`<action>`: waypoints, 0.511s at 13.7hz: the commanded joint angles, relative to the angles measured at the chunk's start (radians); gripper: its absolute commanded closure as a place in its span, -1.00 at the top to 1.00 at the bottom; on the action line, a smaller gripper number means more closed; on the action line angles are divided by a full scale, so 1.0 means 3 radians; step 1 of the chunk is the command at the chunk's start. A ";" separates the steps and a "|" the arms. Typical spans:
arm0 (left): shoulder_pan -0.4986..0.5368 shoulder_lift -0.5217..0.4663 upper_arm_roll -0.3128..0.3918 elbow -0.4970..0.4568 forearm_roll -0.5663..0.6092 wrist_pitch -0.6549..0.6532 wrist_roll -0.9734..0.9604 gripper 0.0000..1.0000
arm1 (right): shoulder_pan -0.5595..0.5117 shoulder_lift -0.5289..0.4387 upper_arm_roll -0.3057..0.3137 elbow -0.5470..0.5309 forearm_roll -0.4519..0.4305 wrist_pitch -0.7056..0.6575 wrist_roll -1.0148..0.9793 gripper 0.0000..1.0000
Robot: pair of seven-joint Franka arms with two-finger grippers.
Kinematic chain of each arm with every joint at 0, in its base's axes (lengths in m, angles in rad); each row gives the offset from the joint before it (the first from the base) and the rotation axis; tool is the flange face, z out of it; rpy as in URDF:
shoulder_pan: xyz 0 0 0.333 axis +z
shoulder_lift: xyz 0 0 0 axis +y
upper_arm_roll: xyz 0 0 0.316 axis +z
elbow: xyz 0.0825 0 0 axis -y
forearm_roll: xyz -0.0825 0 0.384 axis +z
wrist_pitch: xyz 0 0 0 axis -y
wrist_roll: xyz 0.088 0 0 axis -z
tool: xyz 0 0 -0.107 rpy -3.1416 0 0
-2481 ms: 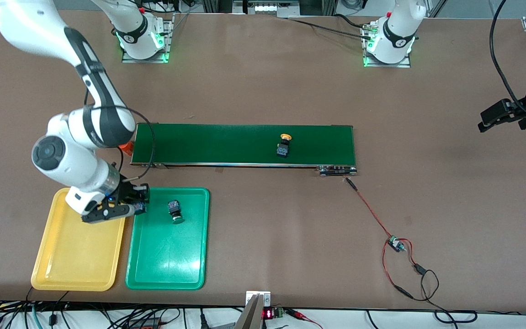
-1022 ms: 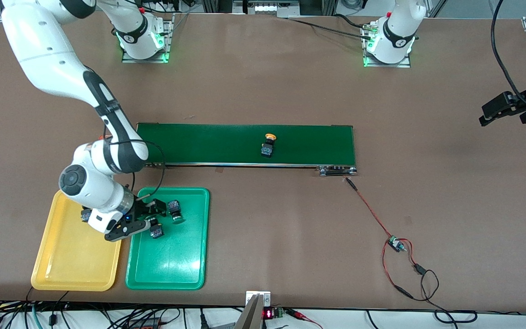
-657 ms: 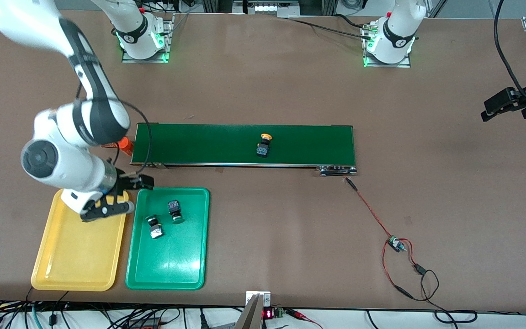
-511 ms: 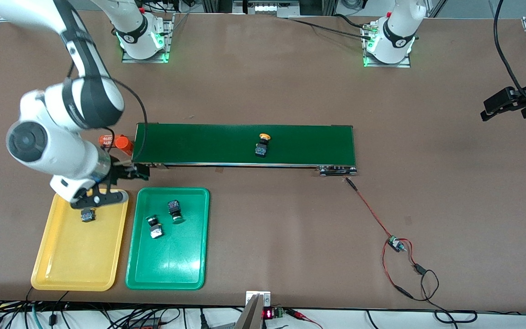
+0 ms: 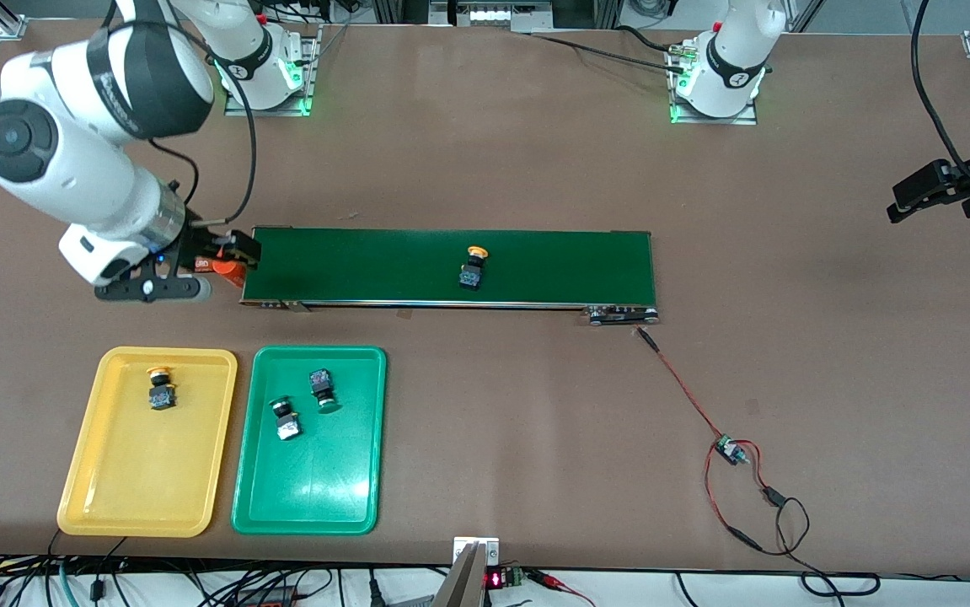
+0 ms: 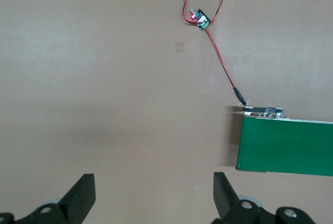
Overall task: Sort buttons by color to trays
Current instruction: 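Return the right gripper to the belt over the orange-capped button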
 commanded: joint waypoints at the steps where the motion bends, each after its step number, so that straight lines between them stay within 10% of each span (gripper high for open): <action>1: -0.0002 -0.0016 0.0019 0.0045 -0.0069 -0.0057 0.0054 1.00 | 0.0118 -0.0321 -0.0009 -0.0398 0.0109 0.0179 0.0388 1.00; 7: -0.0002 -0.0011 0.0019 0.0045 -0.0059 -0.0042 0.0054 1.00 | 0.0164 -0.0807 0.0241 -0.1461 0.0114 0.1309 0.0827 1.00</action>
